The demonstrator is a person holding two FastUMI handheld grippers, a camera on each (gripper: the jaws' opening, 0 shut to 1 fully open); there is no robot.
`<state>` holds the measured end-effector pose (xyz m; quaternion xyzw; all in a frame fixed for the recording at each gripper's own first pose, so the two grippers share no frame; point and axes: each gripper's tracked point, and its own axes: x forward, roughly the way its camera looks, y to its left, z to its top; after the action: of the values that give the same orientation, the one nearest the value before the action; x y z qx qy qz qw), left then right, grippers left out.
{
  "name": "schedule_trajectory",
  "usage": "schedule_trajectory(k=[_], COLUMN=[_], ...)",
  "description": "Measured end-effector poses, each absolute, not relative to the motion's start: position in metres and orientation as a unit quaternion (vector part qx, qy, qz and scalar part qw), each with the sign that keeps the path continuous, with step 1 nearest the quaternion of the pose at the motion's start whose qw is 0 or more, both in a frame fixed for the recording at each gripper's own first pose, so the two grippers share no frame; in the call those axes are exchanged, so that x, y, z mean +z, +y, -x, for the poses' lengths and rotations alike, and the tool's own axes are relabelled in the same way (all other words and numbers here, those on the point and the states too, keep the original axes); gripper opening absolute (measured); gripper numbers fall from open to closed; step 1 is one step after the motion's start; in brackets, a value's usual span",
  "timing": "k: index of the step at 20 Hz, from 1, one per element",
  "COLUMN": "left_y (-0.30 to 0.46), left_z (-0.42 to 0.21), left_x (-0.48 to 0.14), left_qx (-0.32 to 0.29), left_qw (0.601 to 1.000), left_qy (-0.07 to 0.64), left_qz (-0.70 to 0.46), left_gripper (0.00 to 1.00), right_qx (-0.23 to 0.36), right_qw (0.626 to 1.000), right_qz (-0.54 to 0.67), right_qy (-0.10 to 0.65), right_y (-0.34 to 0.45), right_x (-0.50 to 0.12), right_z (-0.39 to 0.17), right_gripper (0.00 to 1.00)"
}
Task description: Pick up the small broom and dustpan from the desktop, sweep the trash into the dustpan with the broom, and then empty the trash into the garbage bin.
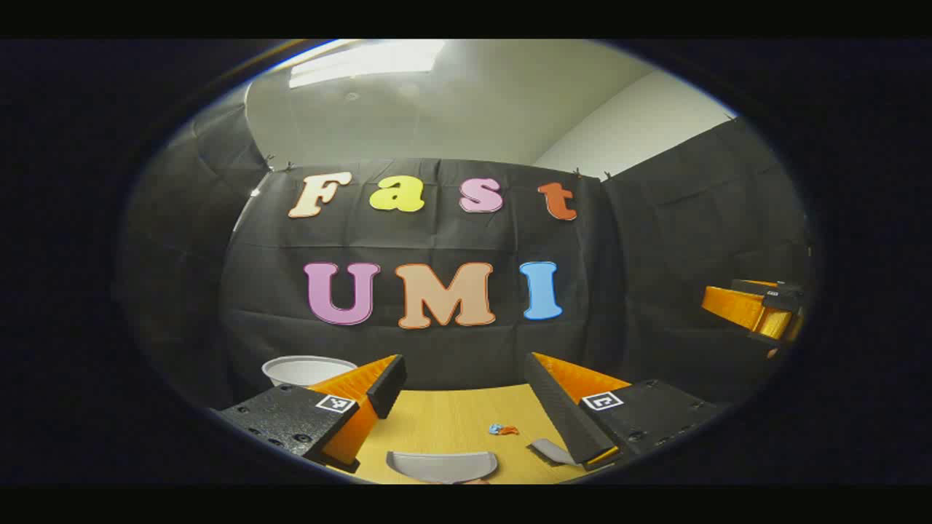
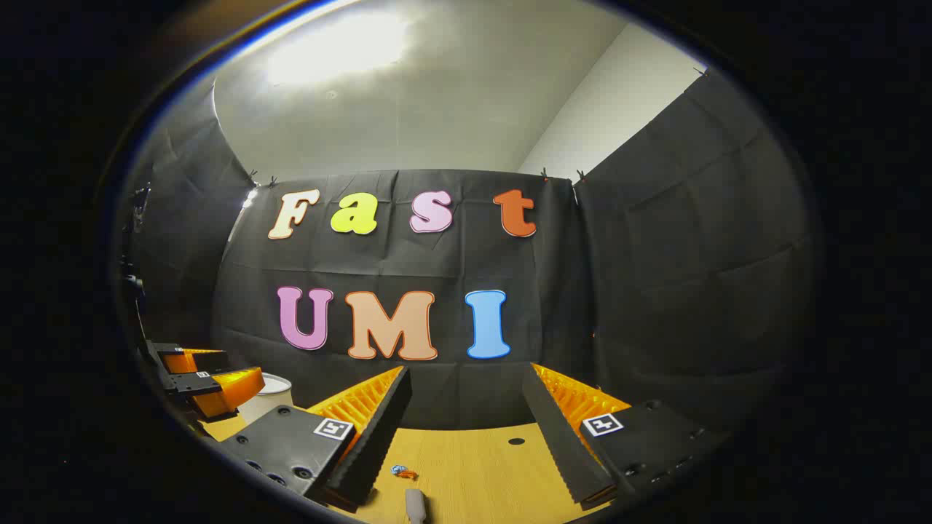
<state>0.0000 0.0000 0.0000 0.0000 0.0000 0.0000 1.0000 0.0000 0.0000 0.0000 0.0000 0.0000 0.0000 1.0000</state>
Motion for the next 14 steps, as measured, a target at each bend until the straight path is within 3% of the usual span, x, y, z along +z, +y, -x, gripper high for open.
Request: schedule_trajectory(k=[14], left_y=[-0.005], left_z=[-0.004], left_x=[0.007], left_qx=[-0.002], left_qw=[1.000], left_qy=[-0.006], left_qz=[-0.008], left_gripper=[0.99], right_qx=[0.015], right_qw=[1.000], right_qz=[0.009], right_qy=[-0.019], right_y=[0.006], right_x=[0.015], right_z=[0.000], right_gripper=[0.98])
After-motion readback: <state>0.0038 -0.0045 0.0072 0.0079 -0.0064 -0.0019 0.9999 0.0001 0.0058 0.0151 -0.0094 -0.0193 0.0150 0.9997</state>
